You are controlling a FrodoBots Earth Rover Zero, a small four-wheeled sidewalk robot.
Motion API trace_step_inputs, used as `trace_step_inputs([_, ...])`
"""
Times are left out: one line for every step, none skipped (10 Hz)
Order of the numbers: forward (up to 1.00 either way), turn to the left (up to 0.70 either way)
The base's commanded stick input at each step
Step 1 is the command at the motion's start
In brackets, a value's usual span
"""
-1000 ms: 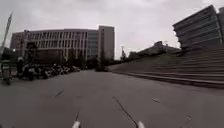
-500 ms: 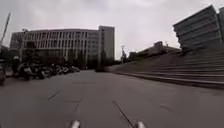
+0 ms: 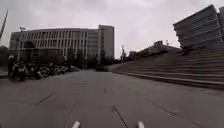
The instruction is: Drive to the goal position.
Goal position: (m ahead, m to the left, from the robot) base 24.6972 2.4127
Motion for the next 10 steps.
trace_step_inputs([0.6, 0.15])
trace_step_inputs([0.6, 0.15])
trace_step_inputs([0.6, 0.15])
trace_step_inputs([0.6, 0.15])
trace_step_inputs([0.6, 0.15])
trace_step_inputs([0.6, 0.15])
trace_step_inputs([0.6, 0.15])
trace_step_inputs([0.6, 0.15])
trace_step_inputs([0.6, 0.12])
trace_step_inputs([0.6, 0.01])
